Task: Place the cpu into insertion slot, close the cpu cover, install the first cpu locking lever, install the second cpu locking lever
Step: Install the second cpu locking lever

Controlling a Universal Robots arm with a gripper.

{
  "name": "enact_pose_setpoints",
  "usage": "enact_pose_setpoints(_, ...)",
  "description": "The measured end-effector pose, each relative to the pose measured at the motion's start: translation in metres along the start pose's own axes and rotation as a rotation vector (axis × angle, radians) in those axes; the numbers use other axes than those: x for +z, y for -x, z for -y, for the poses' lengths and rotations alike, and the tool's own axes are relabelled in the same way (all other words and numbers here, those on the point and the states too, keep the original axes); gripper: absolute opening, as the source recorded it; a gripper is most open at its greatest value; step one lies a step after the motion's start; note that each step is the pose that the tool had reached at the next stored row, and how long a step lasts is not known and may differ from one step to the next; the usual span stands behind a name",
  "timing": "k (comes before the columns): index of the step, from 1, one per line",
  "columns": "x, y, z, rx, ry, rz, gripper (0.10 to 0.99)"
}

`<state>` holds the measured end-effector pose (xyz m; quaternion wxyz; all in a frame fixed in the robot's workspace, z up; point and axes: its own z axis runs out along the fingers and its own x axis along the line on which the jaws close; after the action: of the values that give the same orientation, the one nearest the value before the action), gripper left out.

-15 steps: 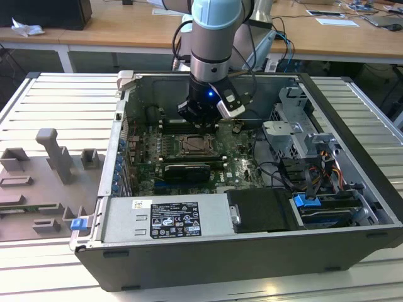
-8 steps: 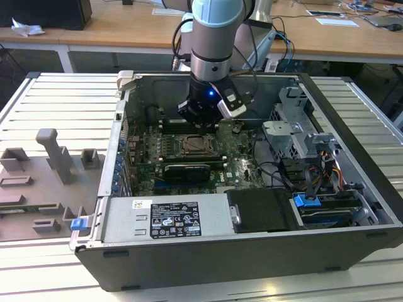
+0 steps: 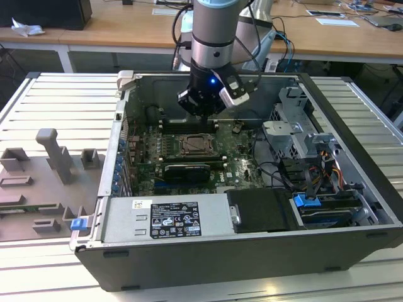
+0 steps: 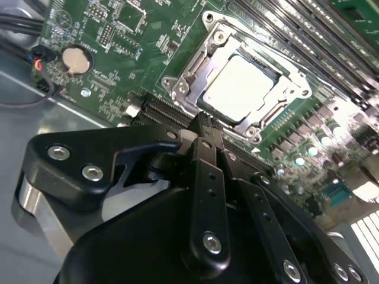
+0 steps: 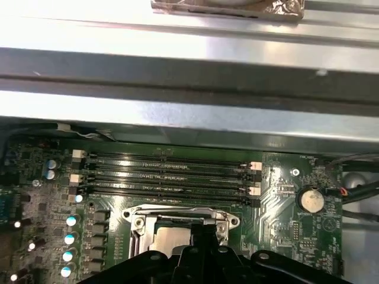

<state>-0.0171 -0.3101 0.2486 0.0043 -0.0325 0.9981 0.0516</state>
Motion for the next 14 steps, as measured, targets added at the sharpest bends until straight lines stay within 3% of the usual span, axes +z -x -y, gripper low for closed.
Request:
enact_pose_setpoints(3,-0.0040,-0.0001,0.0018,0.001,0.000,0.0001,0.106)
enact_pose_setpoints(12,-0.0066,-0.0026,0.0403,0.005,0.000,-0.0004,0.106)
enact_pose_setpoints(14,-0.0050,-0.0028,0.0431,0.005,0.001,-0.0005,0.106)
